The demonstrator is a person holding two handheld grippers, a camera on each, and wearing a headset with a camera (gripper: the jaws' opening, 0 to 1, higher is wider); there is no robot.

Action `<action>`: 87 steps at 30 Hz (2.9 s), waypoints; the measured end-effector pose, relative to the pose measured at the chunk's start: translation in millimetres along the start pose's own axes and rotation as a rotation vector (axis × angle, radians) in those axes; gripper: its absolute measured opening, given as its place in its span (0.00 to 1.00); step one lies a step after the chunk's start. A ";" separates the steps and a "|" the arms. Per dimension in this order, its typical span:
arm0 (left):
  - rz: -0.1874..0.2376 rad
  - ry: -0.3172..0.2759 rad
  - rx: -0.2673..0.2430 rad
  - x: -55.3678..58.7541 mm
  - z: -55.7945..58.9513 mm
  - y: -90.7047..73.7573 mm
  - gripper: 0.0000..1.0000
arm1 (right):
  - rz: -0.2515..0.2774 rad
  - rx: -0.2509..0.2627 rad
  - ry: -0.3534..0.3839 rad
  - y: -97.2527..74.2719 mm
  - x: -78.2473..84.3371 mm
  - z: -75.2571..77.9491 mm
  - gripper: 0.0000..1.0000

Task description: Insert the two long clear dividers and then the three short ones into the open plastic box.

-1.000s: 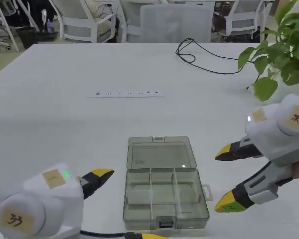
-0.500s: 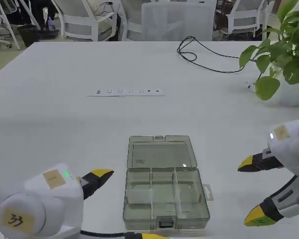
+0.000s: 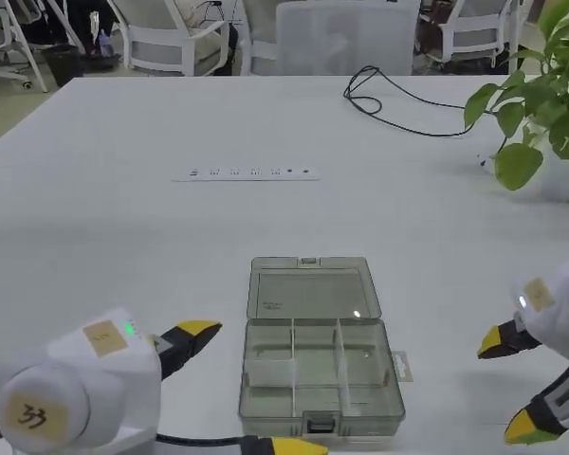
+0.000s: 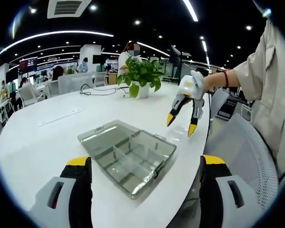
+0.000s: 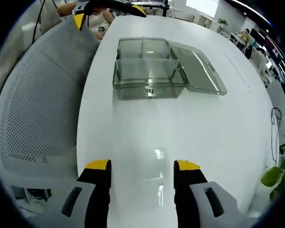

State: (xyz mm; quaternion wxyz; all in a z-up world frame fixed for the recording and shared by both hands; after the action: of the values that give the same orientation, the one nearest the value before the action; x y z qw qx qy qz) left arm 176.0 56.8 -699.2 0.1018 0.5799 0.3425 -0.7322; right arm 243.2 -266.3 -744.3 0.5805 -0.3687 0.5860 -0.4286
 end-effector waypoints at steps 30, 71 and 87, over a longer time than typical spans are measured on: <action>-0.014 0.007 -0.011 -0.6 -4.0 1.5 0.93 | -0.056 -0.030 0.009 8.4 22.0 13.8 0.39; -0.017 -0.017 -0.019 1.2 -2.5 -1.0 0.88 | 0.029 0.183 0.038 -19.6 2.1 13.8 0.32; 0.006 -0.087 -0.076 2.0 -7.4 -2.0 0.68 | 0.144 0.289 -0.028 -37.0 -43.5 11.3 0.32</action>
State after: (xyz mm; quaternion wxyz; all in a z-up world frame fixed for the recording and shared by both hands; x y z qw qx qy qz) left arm 180.1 63.4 -701.0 0.1408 0.5443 0.3636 -0.7428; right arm 254.4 -240.0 -693.6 0.6648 -0.2445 0.5351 -0.4604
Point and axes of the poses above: the centre of the closed fingertips' face, and the gripper's own axes: y roughly forward along the fingers, z roughly to its right, x roughly out of its underside, the point moved 10 cm from there along -y, roughly backward along the fingers
